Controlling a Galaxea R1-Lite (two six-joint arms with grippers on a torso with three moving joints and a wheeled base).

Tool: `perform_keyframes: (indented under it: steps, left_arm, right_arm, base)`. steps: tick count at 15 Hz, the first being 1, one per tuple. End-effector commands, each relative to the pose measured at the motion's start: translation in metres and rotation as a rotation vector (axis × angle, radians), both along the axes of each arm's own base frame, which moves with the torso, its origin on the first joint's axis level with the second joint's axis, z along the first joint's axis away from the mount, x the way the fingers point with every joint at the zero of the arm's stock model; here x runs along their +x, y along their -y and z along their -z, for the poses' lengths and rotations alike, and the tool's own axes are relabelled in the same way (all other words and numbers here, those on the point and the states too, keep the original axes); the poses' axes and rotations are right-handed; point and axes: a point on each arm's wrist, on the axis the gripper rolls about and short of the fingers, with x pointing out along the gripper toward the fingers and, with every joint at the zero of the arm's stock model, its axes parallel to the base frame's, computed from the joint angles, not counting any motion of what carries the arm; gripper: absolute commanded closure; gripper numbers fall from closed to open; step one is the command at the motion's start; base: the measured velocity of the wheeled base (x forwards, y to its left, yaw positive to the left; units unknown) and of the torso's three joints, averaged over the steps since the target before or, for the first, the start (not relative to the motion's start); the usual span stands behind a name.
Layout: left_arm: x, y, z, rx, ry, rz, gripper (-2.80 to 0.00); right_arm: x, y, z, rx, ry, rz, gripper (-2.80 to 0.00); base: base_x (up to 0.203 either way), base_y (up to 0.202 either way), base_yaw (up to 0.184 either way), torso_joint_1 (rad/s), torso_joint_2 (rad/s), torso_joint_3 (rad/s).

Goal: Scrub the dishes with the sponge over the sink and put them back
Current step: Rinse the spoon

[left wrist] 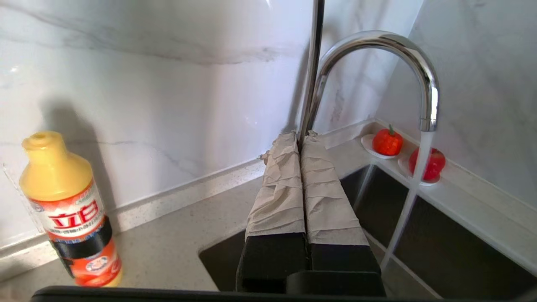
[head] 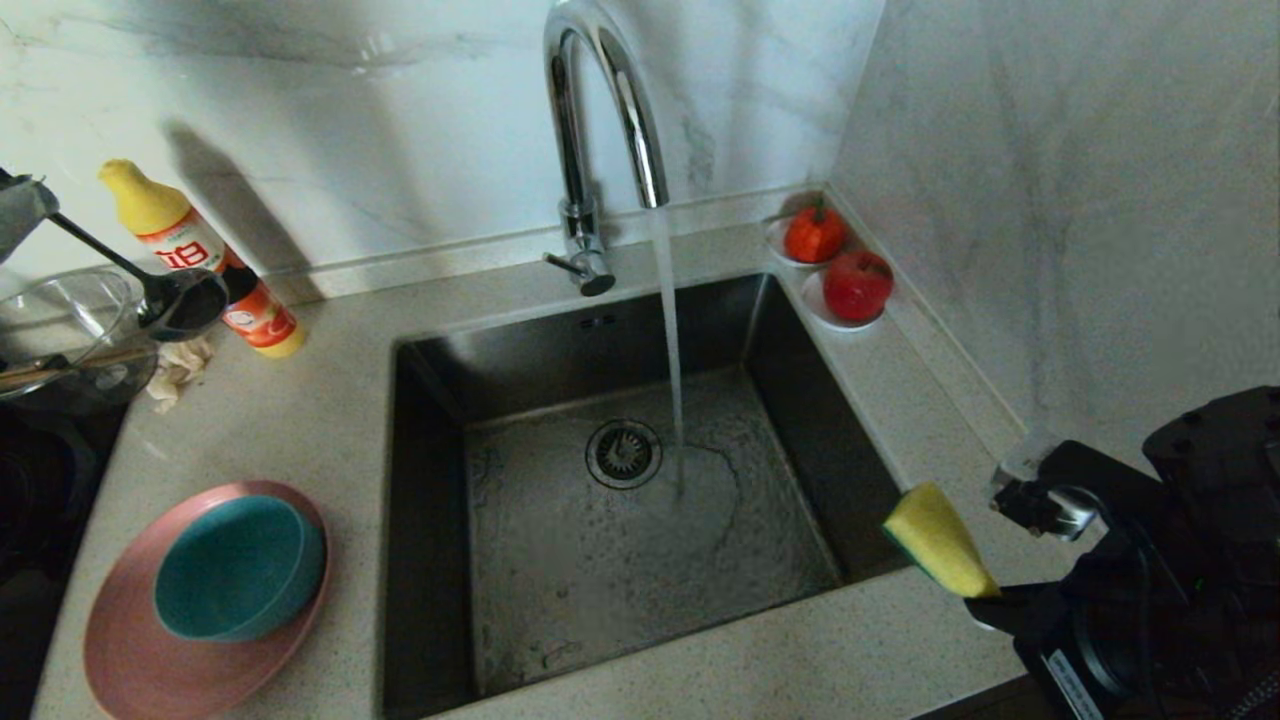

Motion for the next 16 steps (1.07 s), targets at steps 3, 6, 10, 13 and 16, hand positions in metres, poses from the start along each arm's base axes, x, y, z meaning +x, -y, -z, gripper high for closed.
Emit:
perform_keyframes:
  steps: [3,6,10,13,16]
  left_arm:
    - [0.000,0.002,0.004,-0.012,-0.004,0.000,0.00]
    - [-0.003,0.003,0.007,-0.025,-0.033,-0.003,0.00]
    - [0.005,-0.001,0.017,-0.066,-0.132,-0.049,0.00]
    - [0.024,-0.012,0.031,-0.051,-0.054,-0.196,0.00]
    - [0.026,-0.013,0.030,-0.011,-0.011,-0.289,0.00]
  right_arm:
    - [-0.001,0.000,0.000,0.000,0.002,-0.001,0.00]
    - [0.000,-0.001,0.000,-0.002,-0.003,-0.002,0.00]
    - [0.001,-0.001,0.001,-0.004,-0.006,-0.002,0.00]
    - [0.000,0.000,0.000,-0.002,-0.001,-0.001,0.00]
    - [0.000,-0.001,0.001,-0.004,-0.003,-0.004,0.00]
  base:
    - [0.000,0.000,0.000,0.000,0.00,0.000]
    - [0.000,0.000,0.000,0.000,0.00,0.000]
    - [0.000,0.000,0.000,0.000,0.00,0.000]
    - [0.000,0.000,0.000,0.000,0.00,0.000]
    - [0.000,0.000,0.000,0.000,0.00,0.000]
